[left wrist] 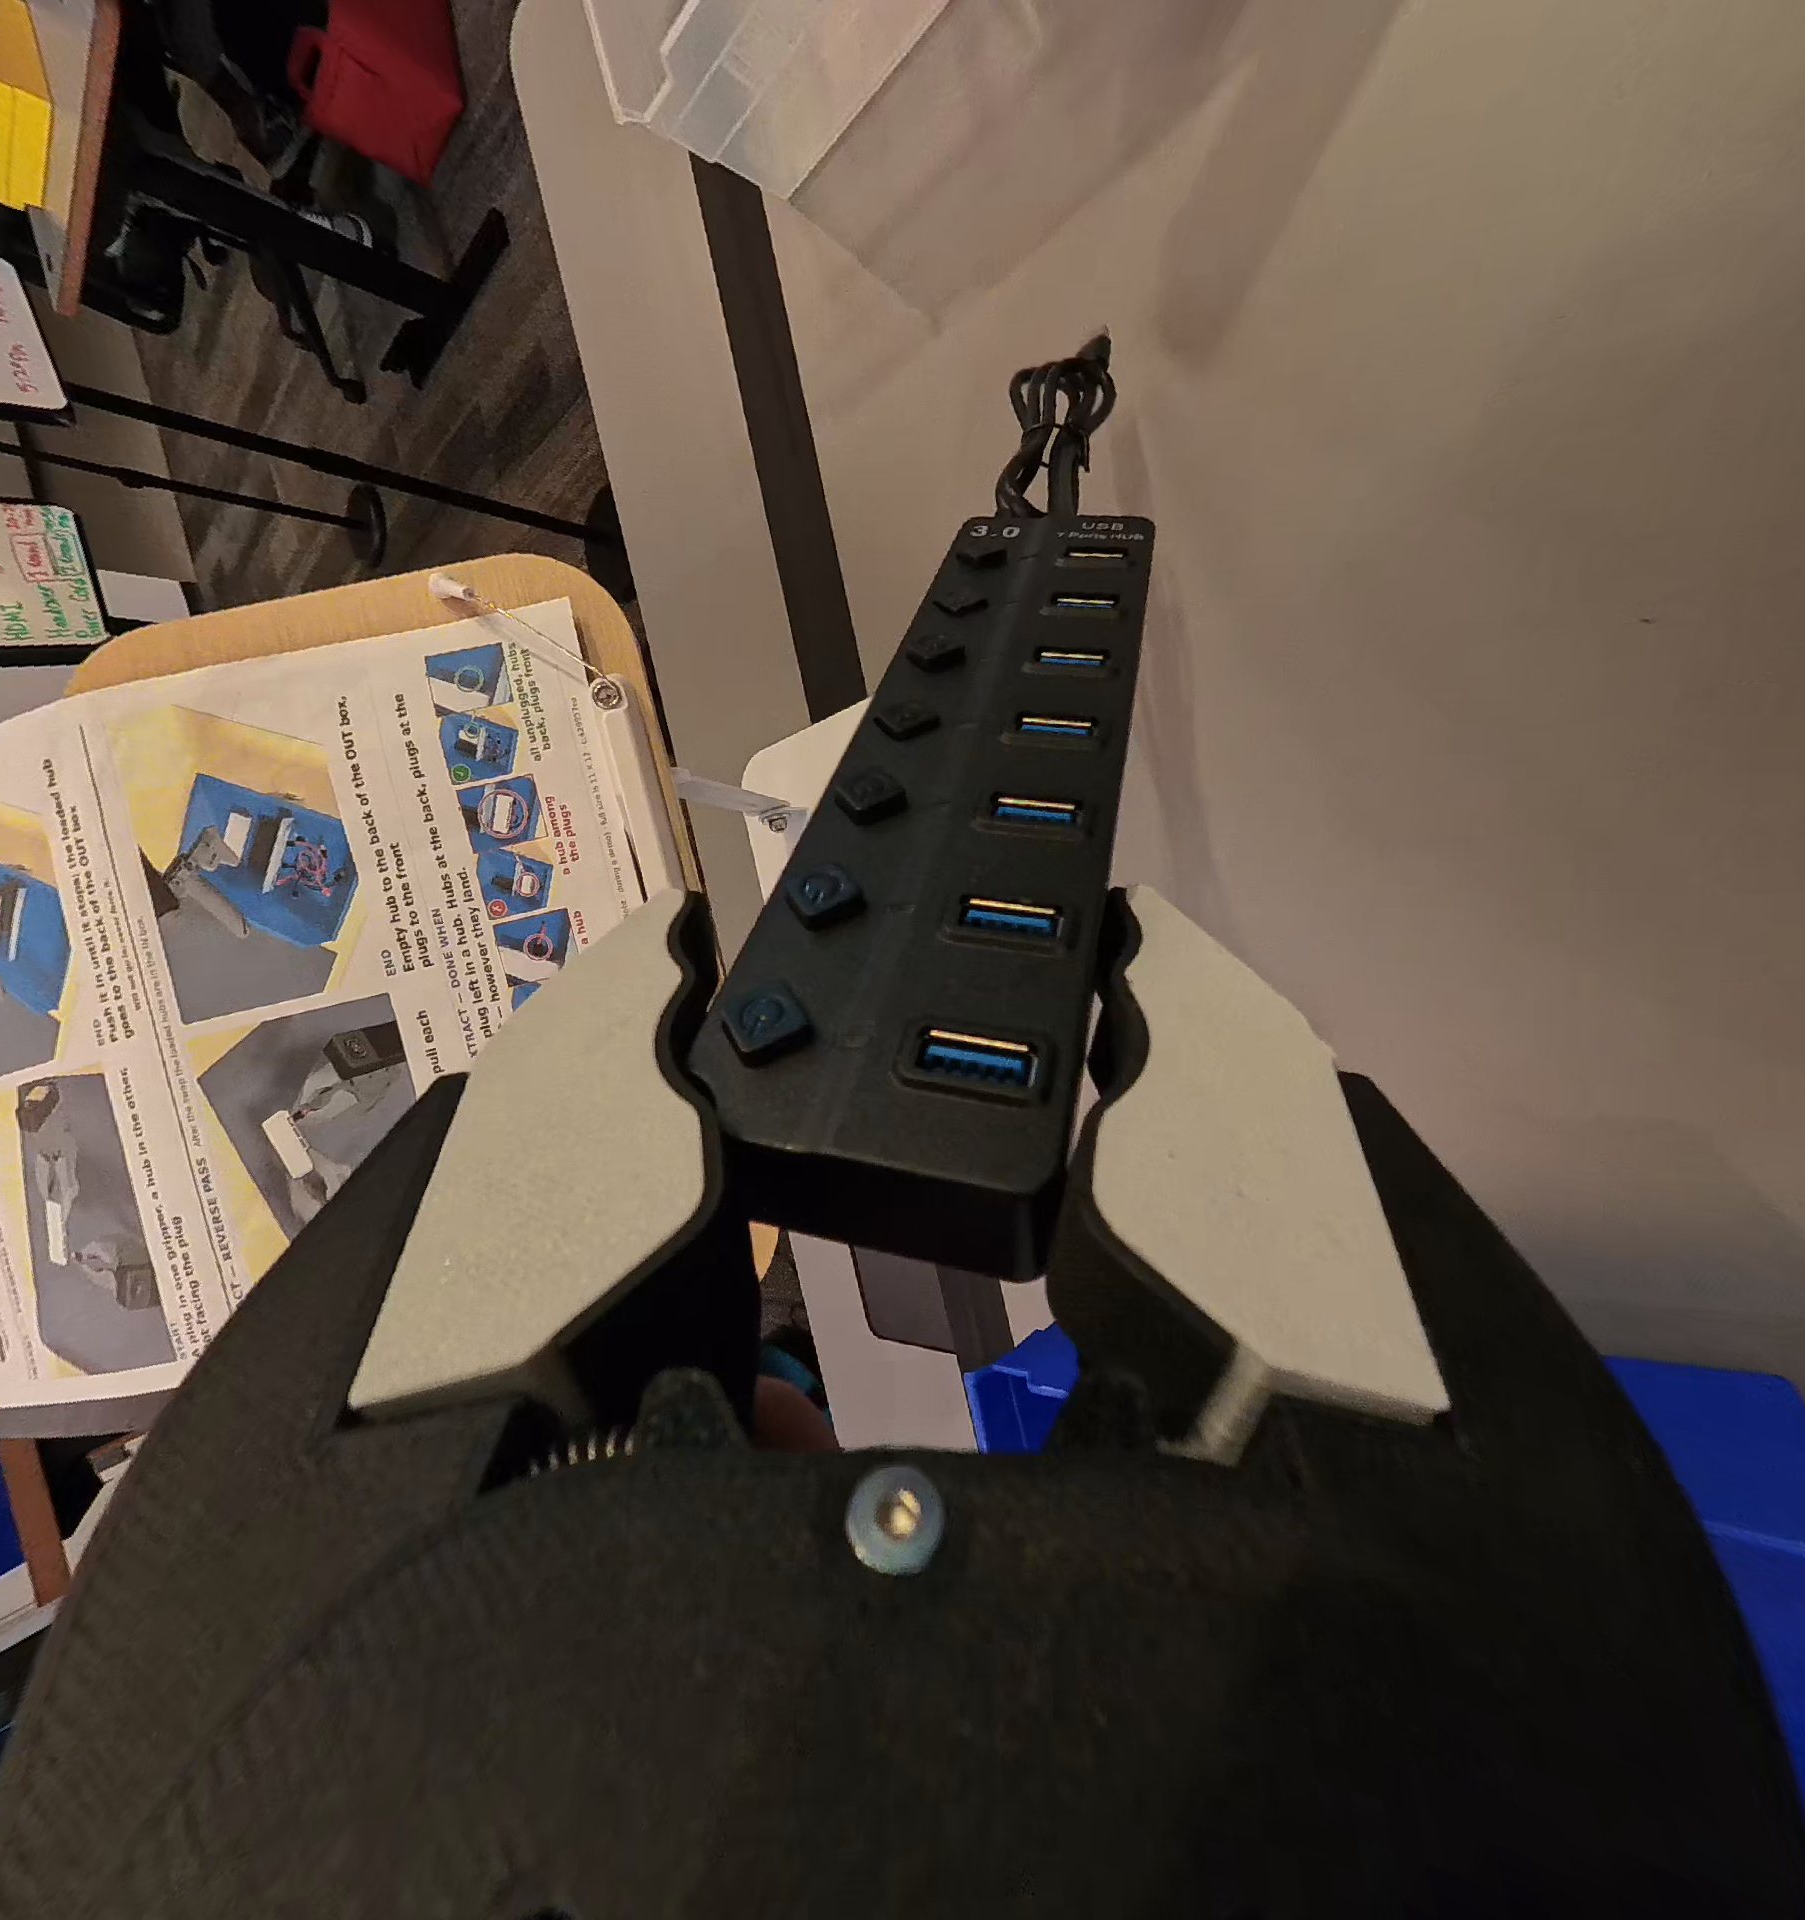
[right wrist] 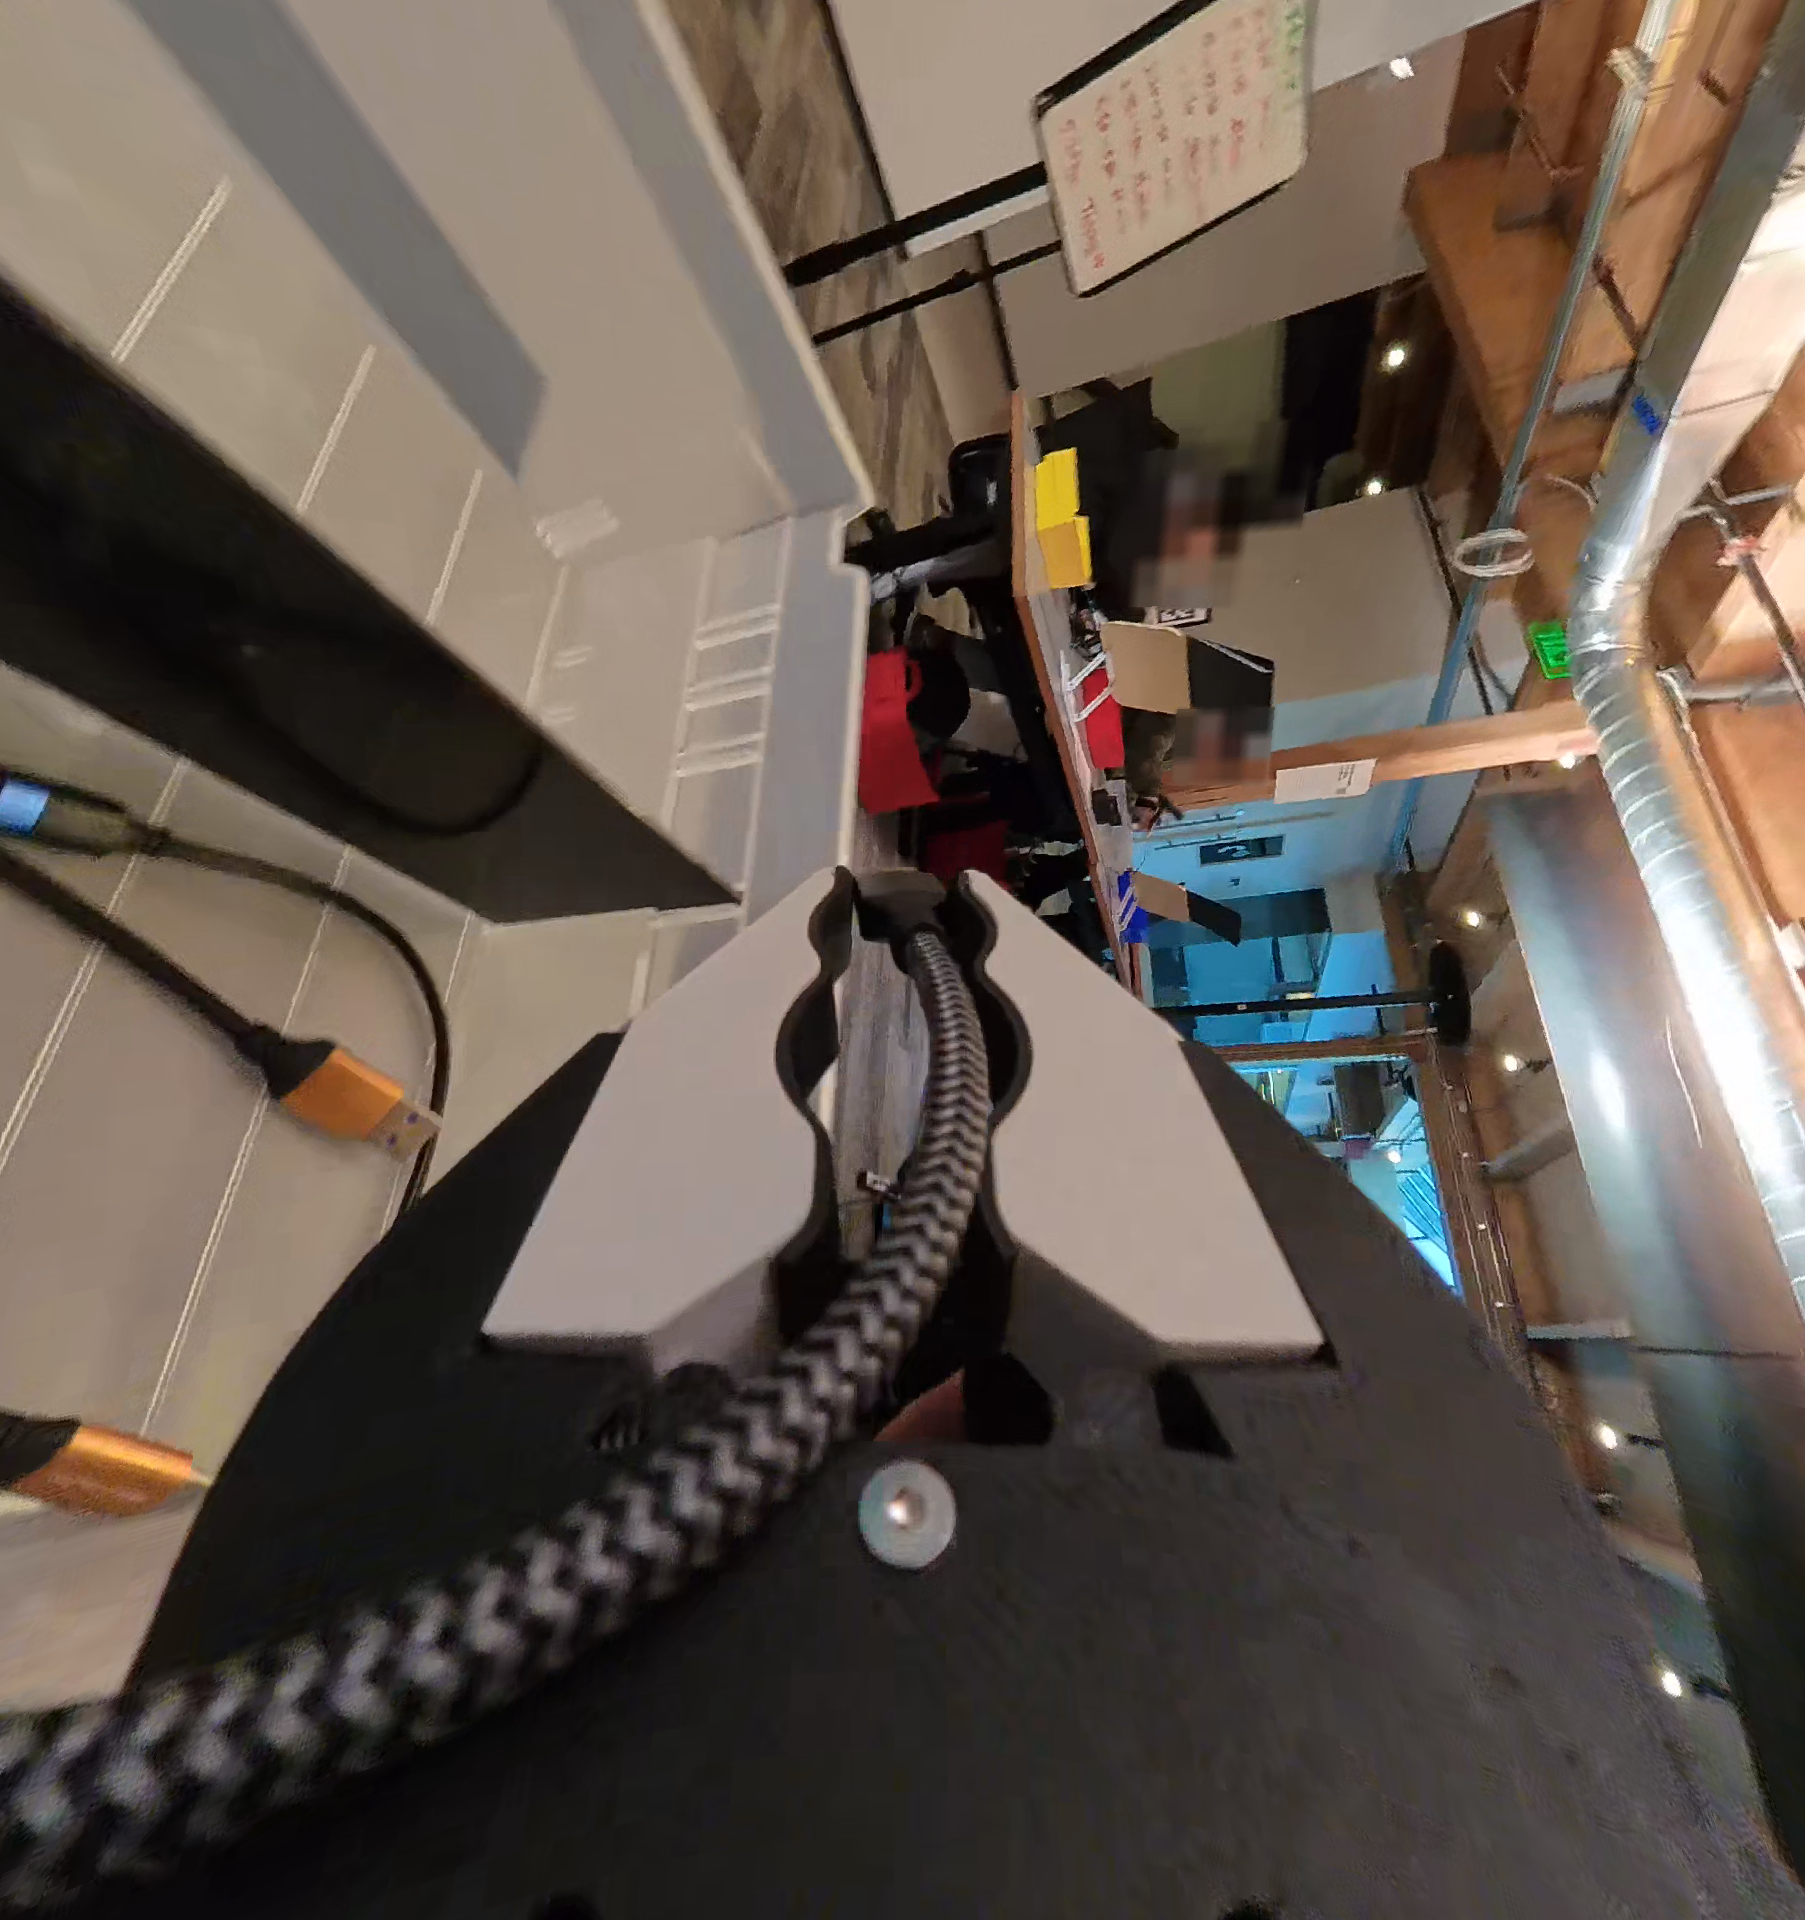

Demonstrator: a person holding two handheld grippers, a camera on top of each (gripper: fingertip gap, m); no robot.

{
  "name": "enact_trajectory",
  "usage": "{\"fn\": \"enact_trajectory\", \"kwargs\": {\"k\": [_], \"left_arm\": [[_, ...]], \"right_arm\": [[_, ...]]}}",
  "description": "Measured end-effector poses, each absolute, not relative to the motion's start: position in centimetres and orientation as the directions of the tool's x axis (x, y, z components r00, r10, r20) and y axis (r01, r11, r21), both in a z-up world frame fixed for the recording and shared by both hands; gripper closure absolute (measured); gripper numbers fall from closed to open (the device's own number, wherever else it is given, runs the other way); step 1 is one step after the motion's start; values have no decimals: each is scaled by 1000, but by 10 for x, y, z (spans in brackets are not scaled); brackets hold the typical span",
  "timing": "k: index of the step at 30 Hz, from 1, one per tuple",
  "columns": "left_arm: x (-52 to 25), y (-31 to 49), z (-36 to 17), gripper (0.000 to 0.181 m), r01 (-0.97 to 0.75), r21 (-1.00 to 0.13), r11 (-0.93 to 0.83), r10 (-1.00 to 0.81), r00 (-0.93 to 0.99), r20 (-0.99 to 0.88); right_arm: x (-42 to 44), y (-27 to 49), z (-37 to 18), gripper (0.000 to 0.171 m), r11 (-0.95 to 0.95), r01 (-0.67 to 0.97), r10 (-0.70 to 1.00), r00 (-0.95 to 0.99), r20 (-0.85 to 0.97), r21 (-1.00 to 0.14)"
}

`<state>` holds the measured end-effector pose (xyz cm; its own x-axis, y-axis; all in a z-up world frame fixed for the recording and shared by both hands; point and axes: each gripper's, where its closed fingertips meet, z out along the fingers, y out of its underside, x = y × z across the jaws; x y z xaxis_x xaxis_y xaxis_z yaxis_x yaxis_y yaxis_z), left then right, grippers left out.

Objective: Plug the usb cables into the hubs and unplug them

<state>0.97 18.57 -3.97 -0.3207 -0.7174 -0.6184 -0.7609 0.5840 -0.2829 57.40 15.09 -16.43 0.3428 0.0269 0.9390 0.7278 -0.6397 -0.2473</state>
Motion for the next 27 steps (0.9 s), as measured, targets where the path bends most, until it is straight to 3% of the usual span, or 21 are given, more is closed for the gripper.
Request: {"fn": "enact_trajectory", "kwargs": {"k": [6, 12, 18, 24, 27], "left_arm": [[9, 185, -41, 110, -761, -279, 586, -717, -325, -617], [11, 184, -43, 110, -762, -269, 589, -716, -338, -612], [15, 182, -43, 110, -762, -259, 594, -714, -351, -607], [12, 180, -43, 110, -762, -254, 595, -714, -357, -603], [11, 180, -42, 110, -762, -257, 594, -716, -356, -601]], "right_arm": [[573, 140, -188, 143, -649, 760, 286, 198, 938, 38], [562, 110, -229, 134, -550, 798, 662, 238, 711, 246], [543, 62, -242, 128, -572, 781, 812, 495, 309, 251], [535, 50, -227, 104, -650, 742, 760, 635, 137, 167], [521, 52, -211, 104, -665, 745, 745, 657, 120, 48]]}}
